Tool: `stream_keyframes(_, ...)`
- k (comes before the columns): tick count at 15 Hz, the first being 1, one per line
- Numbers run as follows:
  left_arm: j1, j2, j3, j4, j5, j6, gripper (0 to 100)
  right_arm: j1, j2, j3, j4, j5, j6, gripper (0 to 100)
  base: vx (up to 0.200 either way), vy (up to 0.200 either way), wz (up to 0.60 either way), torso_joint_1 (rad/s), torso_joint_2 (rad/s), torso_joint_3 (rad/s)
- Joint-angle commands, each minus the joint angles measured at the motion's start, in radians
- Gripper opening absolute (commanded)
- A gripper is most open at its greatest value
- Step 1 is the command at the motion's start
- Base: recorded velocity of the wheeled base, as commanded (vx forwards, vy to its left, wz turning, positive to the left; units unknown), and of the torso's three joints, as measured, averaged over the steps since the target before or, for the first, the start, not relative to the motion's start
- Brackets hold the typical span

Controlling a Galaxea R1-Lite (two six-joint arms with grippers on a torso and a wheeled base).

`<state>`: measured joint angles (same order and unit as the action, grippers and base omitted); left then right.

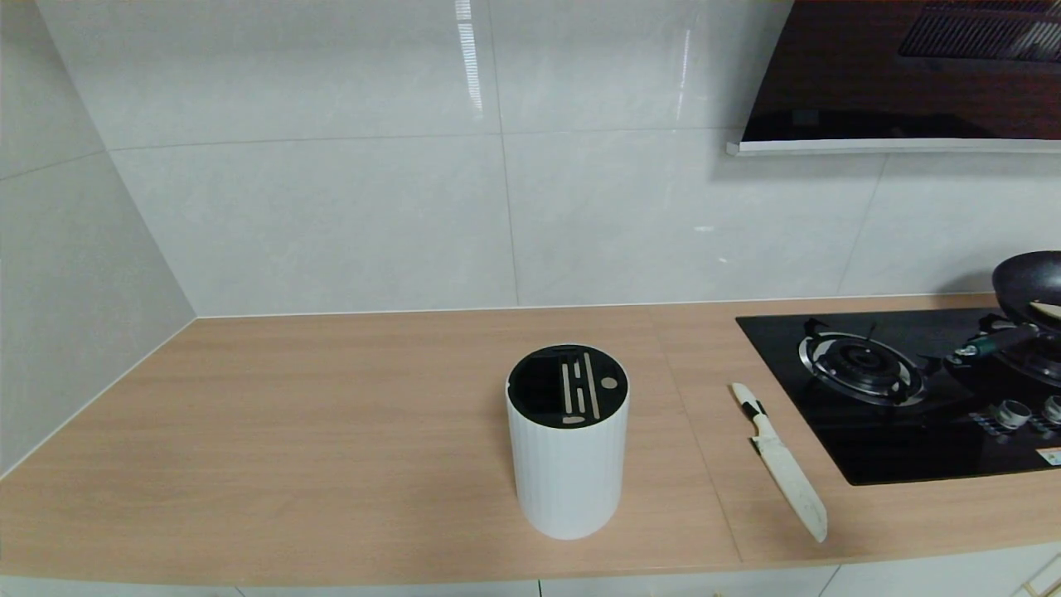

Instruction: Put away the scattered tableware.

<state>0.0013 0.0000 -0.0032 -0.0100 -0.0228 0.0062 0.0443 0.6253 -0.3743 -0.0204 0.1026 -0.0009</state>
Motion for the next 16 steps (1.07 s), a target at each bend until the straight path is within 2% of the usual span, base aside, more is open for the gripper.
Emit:
stream_keyframes(1, 0.000, 0.000, 0.000, -0.001, 0.000, 0.000, 100, 0.121, 0.501, -0.216, -0.004, 0.009, -0.005, 100, 0.000, 0.000, 0.00, 0.000, 0.00, 0.000)
stream_keyframes(3, 0.000, 0.000, 0.000, -0.001, 0.000, 0.000, 100, 0.140, 0.692, -0.298, -0.019, 0.011, -0.008, 100, 0.000, 0.000, 0.00, 0.000, 0.00, 0.000)
stream_keyframes(5, 0.000, 0.000, 0.000, -0.001, 0.000, 0.000, 100, 0.140, 0.880, -0.365, -0.095, 0.012, -0.008, 100, 0.000, 0.000, 0.00, 0.000, 0.00, 0.000)
stream_keyframes(7, 0.000, 0.000, 0.000, -0.001, 0.000, 0.000, 100, 0.143, 1.008, -0.376, -0.179, 0.014, -0.021, 100, 0.000, 0.000, 0.00, 0.000, 0.00, 0.000)
stream_keyframes(11, 0.000, 0.000, 0.000, -0.001, 0.000, -0.002, 100, 0.138, 1.291, -0.384, -0.437, -0.023, -0.037, 100, 0.000, 0.000, 0.00, 0.000, 0.00, 0.000)
stream_keyframes(13, 0.000, 0.000, 0.000, -0.001, 0.001, -0.002, 100, 0.141, 1.378, -0.384, -0.509, -0.098, -0.056, 100, 0.000, 0.000, 0.00, 0.000, 0.00, 0.000)
stream_keyframes(16, 0.000, 0.000, 0.000, -0.001, 0.001, -0.002, 100, 0.140, 1.464, -0.379, -0.602, -0.115, -0.057, 100, 0.000, 0.000, 0.00, 0.000, 0.00, 0.000)
